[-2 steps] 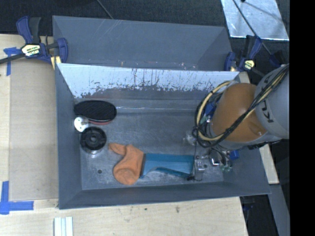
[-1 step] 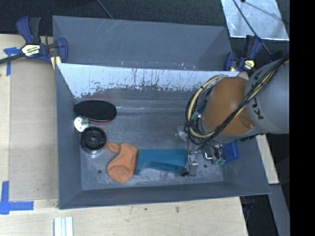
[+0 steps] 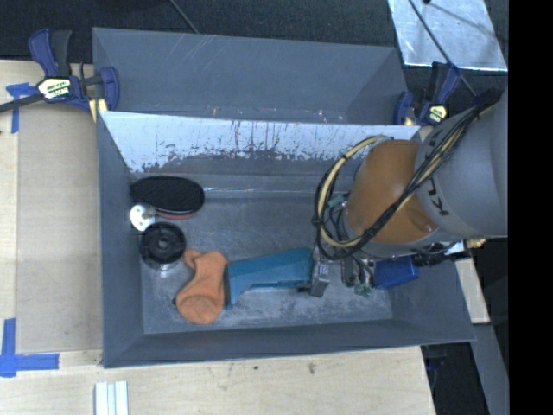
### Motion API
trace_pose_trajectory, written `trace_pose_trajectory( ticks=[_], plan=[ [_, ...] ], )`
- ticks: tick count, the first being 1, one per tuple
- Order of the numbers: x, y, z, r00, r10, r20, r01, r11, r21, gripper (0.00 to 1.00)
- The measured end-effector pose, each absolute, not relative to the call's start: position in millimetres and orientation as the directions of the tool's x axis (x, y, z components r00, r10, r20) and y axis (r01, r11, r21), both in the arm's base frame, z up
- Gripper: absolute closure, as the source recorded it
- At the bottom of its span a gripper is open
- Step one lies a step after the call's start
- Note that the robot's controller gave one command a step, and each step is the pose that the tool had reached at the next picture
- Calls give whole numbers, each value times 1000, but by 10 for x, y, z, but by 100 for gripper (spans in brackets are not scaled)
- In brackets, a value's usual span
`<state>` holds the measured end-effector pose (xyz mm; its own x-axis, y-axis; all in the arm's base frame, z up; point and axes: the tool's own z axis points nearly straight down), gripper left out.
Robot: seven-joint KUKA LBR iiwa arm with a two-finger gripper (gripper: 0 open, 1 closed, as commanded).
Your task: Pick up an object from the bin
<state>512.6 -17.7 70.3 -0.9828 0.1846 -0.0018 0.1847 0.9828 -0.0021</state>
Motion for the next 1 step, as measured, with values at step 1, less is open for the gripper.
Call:
trace_pose_trajectory(
  ticks=[1],
  plan=[
    [5126,-163,701,-983,182,-1,182,983,0,0]
  ],
)
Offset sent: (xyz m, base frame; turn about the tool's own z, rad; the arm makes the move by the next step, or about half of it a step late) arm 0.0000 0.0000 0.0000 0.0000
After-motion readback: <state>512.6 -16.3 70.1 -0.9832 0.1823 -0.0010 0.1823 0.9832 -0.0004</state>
